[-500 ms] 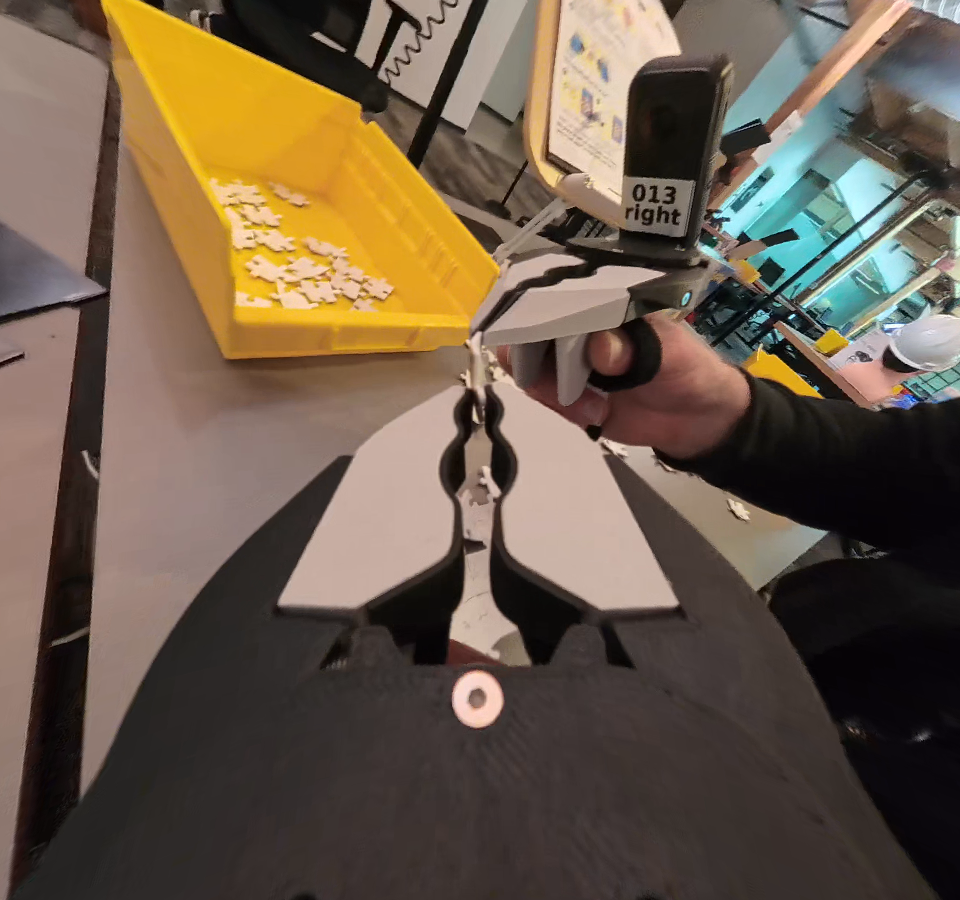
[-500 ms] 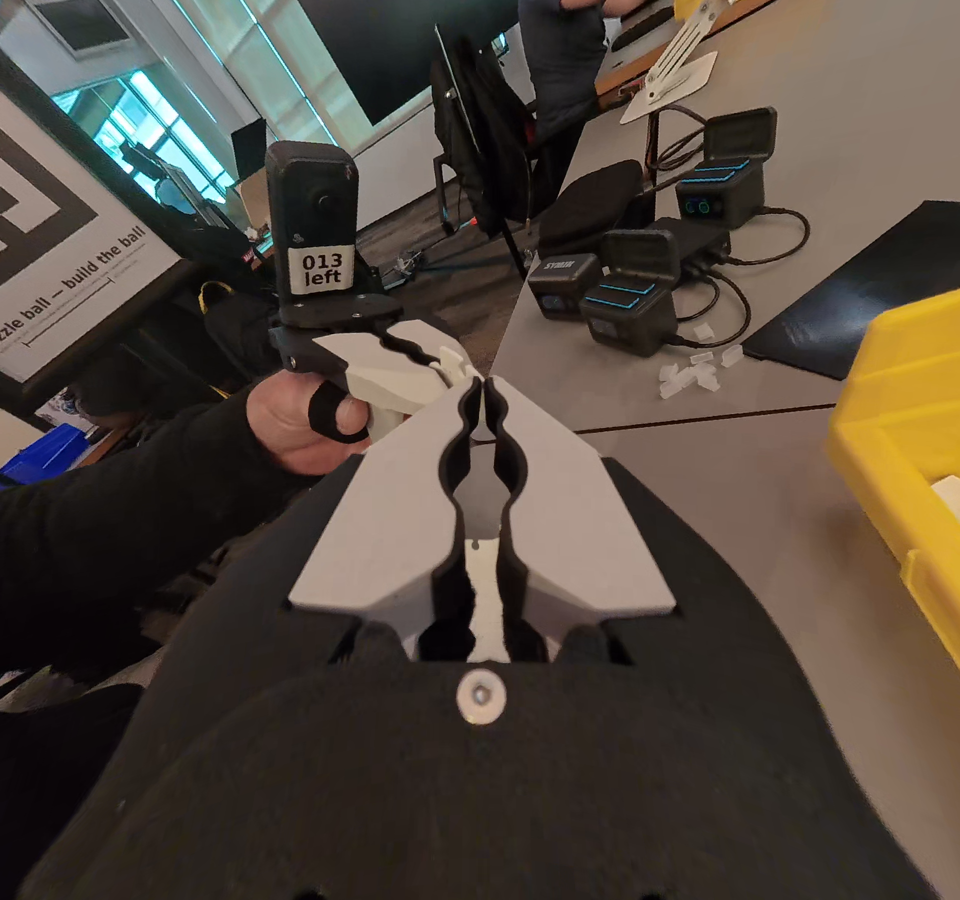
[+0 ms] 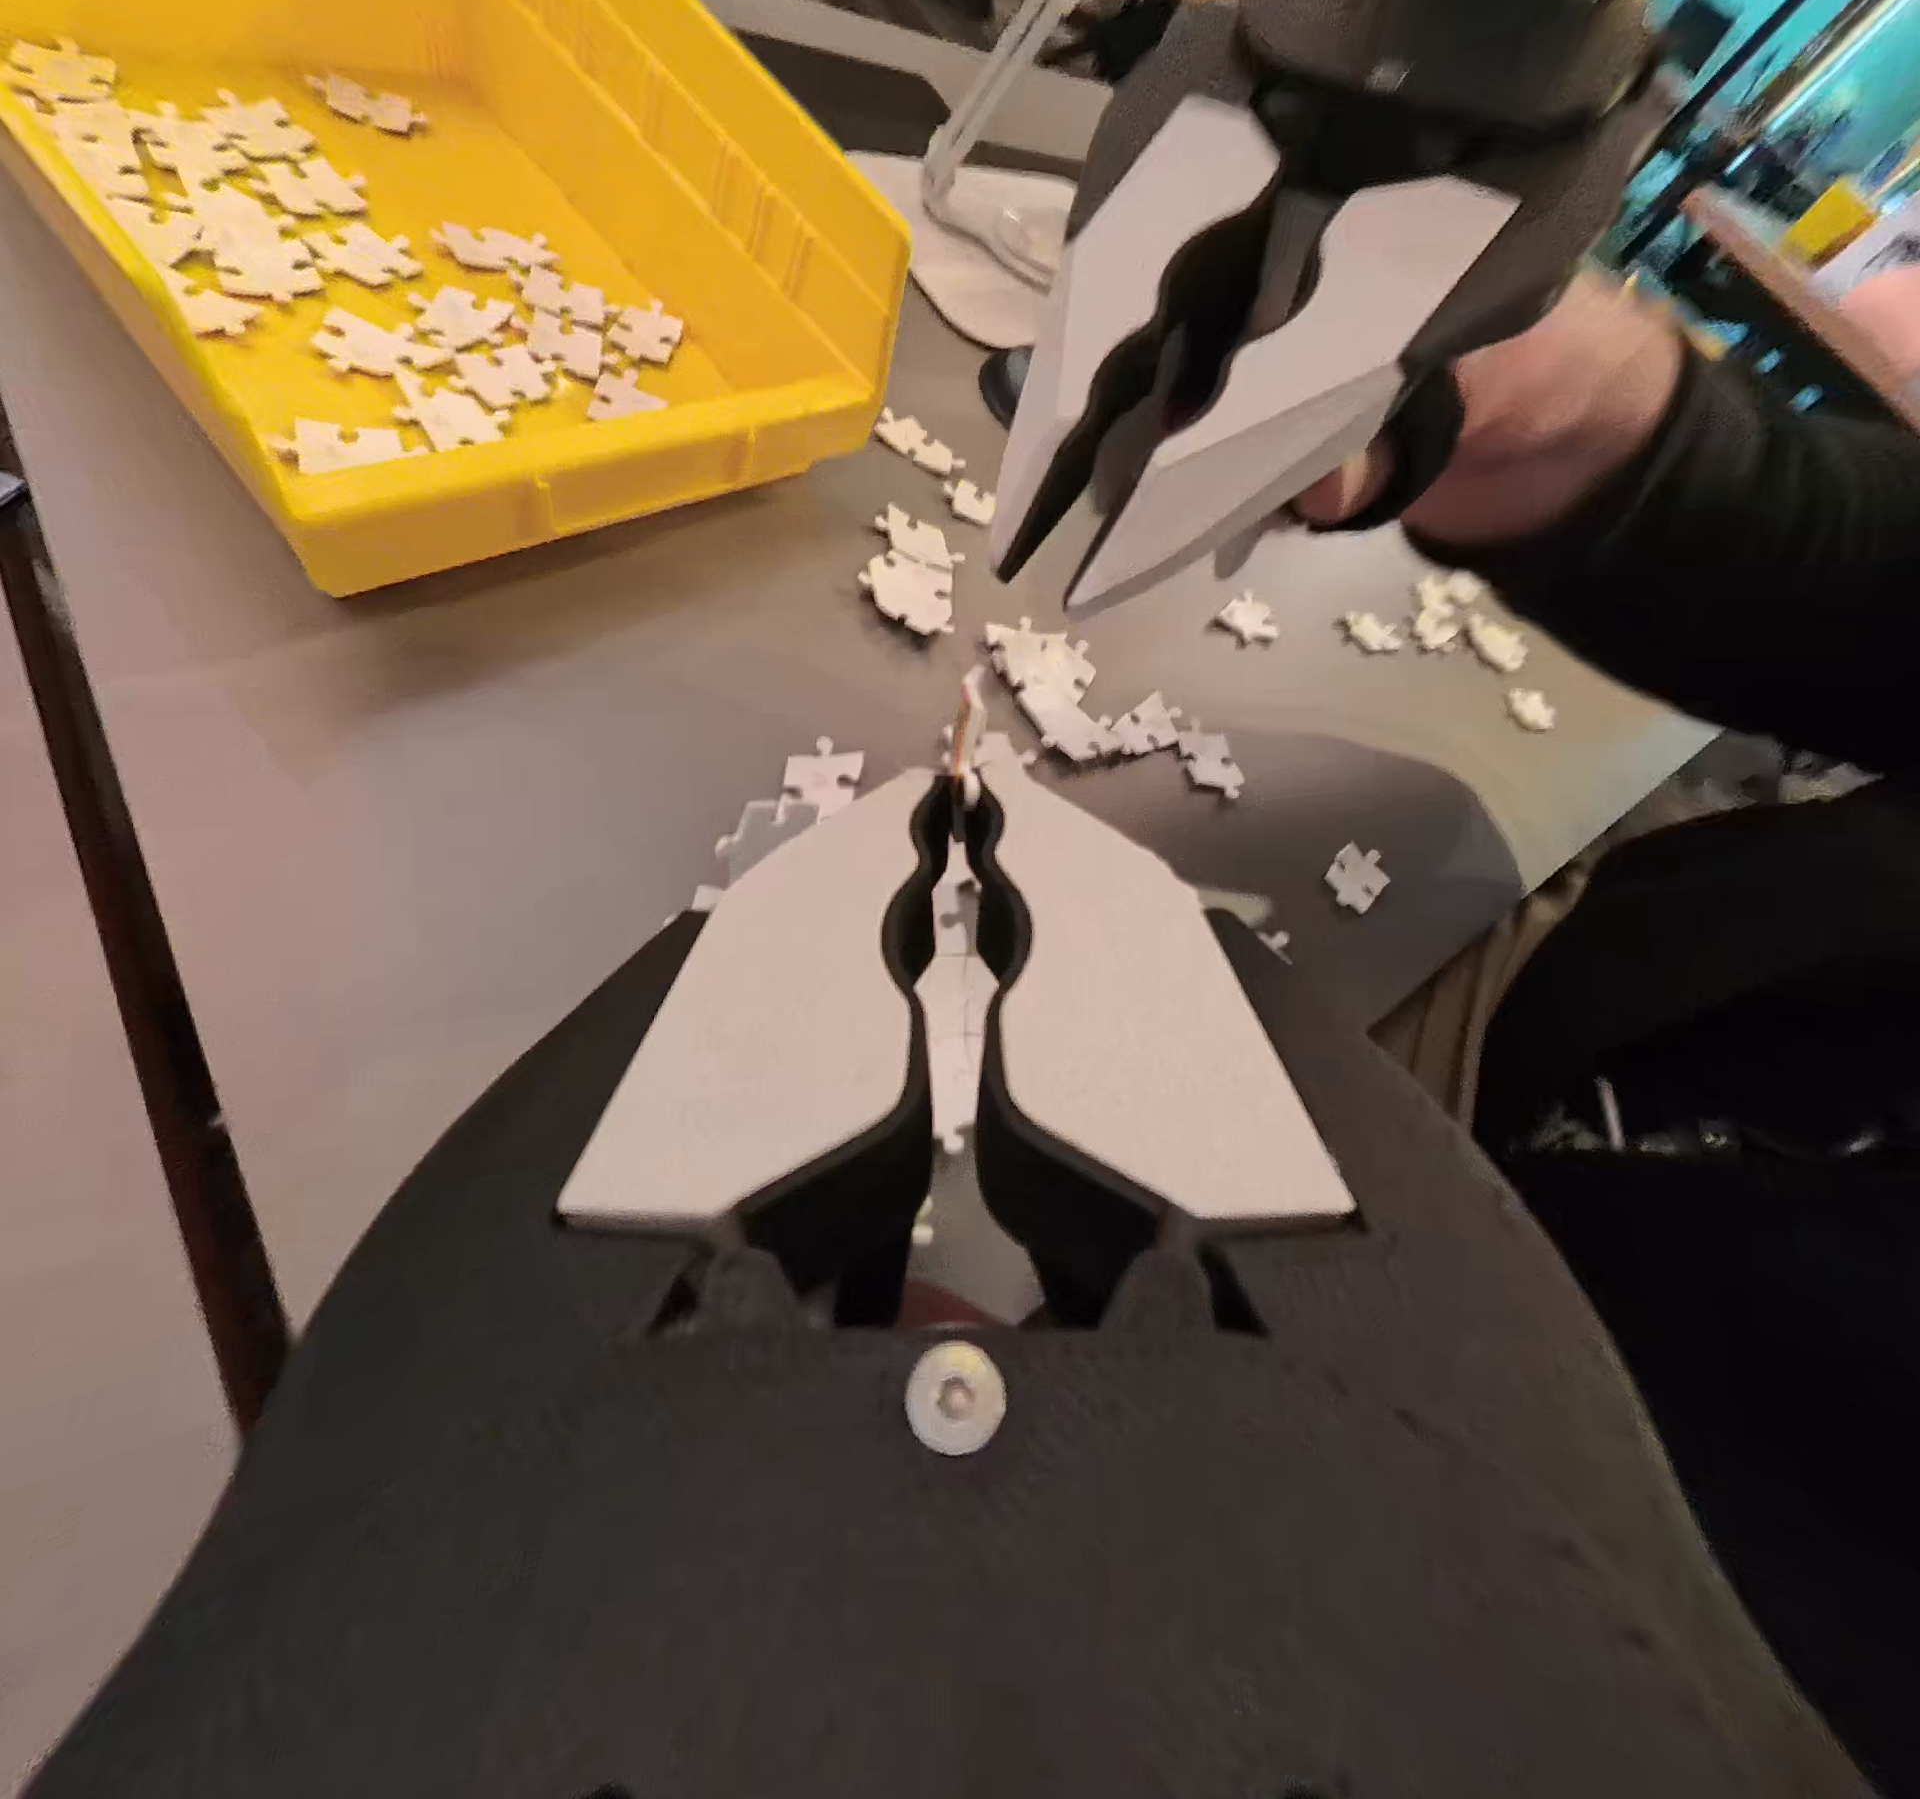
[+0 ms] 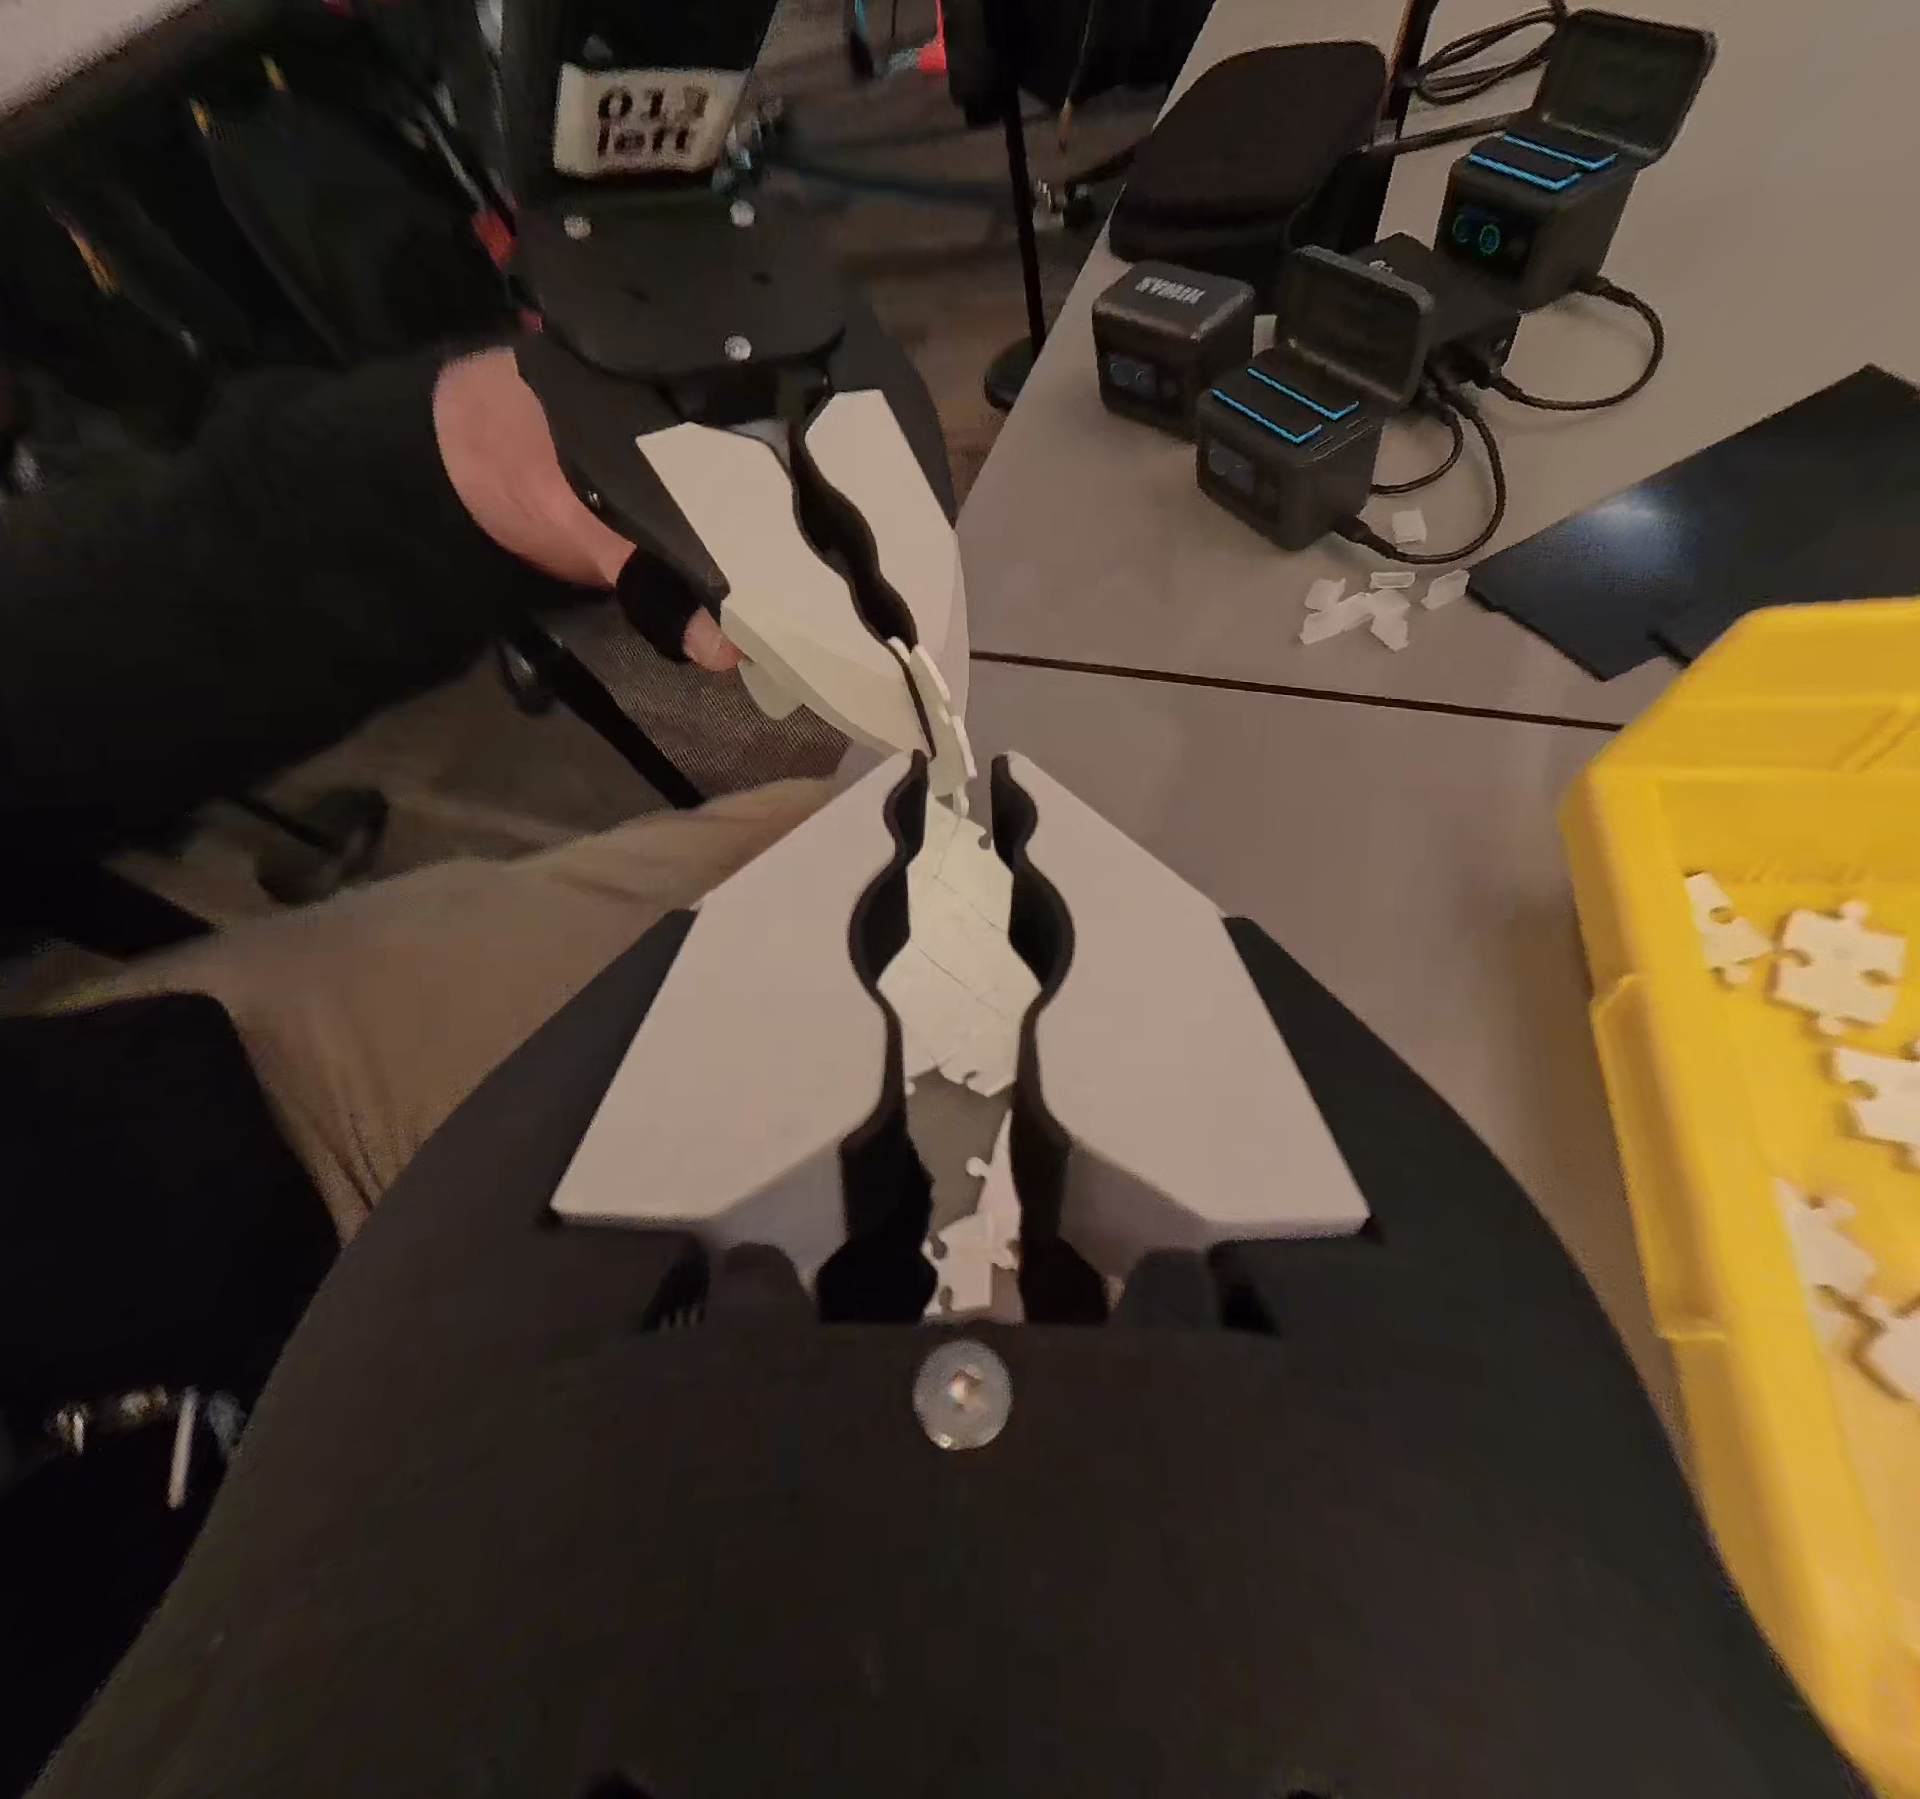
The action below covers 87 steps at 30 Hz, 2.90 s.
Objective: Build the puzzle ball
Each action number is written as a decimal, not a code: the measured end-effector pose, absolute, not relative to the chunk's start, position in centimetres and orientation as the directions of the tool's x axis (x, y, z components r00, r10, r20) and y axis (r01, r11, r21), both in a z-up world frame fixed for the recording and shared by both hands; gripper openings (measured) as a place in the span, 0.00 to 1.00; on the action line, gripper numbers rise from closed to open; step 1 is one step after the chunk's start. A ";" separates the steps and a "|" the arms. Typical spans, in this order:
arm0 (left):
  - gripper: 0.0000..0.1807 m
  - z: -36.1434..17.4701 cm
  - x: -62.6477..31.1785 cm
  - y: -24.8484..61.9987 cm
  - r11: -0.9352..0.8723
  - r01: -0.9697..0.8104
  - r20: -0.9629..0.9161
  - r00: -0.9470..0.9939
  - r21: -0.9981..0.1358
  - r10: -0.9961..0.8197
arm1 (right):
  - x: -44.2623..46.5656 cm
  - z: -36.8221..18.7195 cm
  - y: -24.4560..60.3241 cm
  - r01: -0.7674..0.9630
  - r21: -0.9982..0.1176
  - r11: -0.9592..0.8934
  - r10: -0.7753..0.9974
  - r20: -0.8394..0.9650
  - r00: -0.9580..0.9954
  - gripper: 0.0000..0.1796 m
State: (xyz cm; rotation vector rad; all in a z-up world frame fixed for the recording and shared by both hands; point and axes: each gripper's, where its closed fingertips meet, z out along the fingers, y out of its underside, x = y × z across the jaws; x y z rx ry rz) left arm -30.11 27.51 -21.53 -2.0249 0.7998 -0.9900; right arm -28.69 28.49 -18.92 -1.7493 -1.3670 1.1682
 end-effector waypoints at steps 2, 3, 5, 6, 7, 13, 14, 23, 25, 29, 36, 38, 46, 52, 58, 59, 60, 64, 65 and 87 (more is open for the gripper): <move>0.01 -22.1 -30.1 27.0 -0.519 -0.306 0.321 0.513 -0.798 -0.796 | -29.0 -18.8 27.8 0.476 -0.858 -0.191 0.979 -0.205 0.022 0.06; 0.02 -22.0 -29.8 26.6 -0.504 -0.335 0.307 0.494 -0.796 -0.813 | -29.2 -18.8 27.4 0.503 -0.849 -0.164 0.982 -0.191 -0.003 0.06; 0.02 -22.2 -29.6 26.1 -0.494 -0.390 0.278 0.491 -0.777 -0.825 | -29.7 -18.8 26.9 0.539 -0.834 -0.118 0.984 -0.173 -0.052 0.06; 0.02 -22.2 -29.5 25.9 -0.480 -0.414 0.261 0.483 -0.773 -0.836 | -29.8 -19.1 26.5 0.569 -0.816 -0.107 0.980 -0.184 -0.080 0.06; 0.02 -22.1 -29.2 25.6 -0.470 -0.424 0.258 0.467 -0.774 -0.846 | -29.9 -19.5 26.2 0.596 -0.797 -0.095 0.977 -0.189 -0.098 0.04; 0.02 -22.9 -28.6 25.5 -0.462 -0.473 0.232 0.465 -0.750 -0.854 | -29.8 -20.8 25.7 0.660 -0.748 -0.075 0.969 -0.212 -0.130 0.01; 0.04 -22.9 -28.5 25.7 -0.461 -0.464 0.233 0.468 -0.756 -0.852 | -29.7 -20.8 26.0 0.653 -0.751 -0.096 0.968 -0.222 -0.113 0.00; 0.26 -29.3 -30.8 28.6 -0.472 -0.642 0.135 0.501 -0.605 -0.855 | -26.0 -21.5 28.7 0.562 -0.773 -0.294 0.946 -0.319 0.056 0.00; 0.26 -31.2 -31.7 29.2 -0.477 -0.709 0.101 0.503 -0.520 -0.858 | -25.2 -22.1 28.9 0.556 -0.768 -0.318 0.941 -0.329 0.084 0.00; 0.23 -33.0 -32.0 28.5 -0.519 -0.742 0.177 0.494 -0.424 -0.851 | -24.4 -23.3 28.6 0.545 -0.758 -0.357 0.927 -0.358 0.110 0.00; 0.19 -34.0 -32.1 26.8 -0.580 -0.707 0.208 0.546 -0.405 -0.811 | -23.9 -24.8 28.7 0.500 -0.748 -0.437 0.896 -0.412 0.167 0.00; 0.19 -34.0 -32.4 26.2 -0.616 -0.676 0.218 0.583 -0.403 -0.782 | -23.8 -25.0 28.9 0.485 -0.750 -0.449 0.892 -0.412 0.187 0.00; 0.21 -33.8 -32.5 22.3 -0.715 -0.567 0.276 0.670 -0.409 -0.689 | -23.6 -25.4 28.7 0.409 -0.751 -0.517 0.855 -0.470 0.218 0.00; 0.31 -32.1 -33.1 20.5 -0.768 -0.465 0.370 0.685 -0.440 -0.627 | -25.0 -26.5 28.2 0.391 -0.732 -0.557 0.828 -0.522 0.204 0.00; 0.32 -30.3 -33.2 24.1 -0.761 -0.294 0.415 0.697 -0.579 -0.585 | -26.9 -27.2 28.7 0.417 -0.712 -0.565 0.820 -0.541 0.188 0.00; 0.32 -30.4 -33.1 24.6 -0.759 -0.277 0.423 0.694 -0.589 -0.582 | -27.2 -27.5 28.8 0.430 -0.703 -0.567 0.818 -0.543 0.189 0.00; 0.31 -30.6 -33.0 25.3 -0.758 -0.262 0.426 0.697 -0.598 -0.577 | -27.5 -27.8 28.8 0.441 -0.694 -0.568 0.815 -0.547 0.189 0.00; 0.26 -31.4 -32.3 26.8 -0.739 -0.306 0.395 0.690 -0.600 -0.607 | -28.2 -28.3 28.9 0.449 -0.675 -0.586 0.801 -0.567 0.192 0.00; 0.25 -31.4 -32.1 27.2 -0.737 -0.303 0.401 0.684 -0.604 -0.610 | -28.2 -28.4 29.0 0.448 -0.672 -0.590 0.798 -0.569 0.197 0.00; 0.02 -33.0 -35.6 24.7 -0.846 0.059 0.601 0.729 -0.531 -0.326 | -33.7 -29.0 28.2 0.576 -0.634 -0.516 0.832 -0.529 0.164 0.00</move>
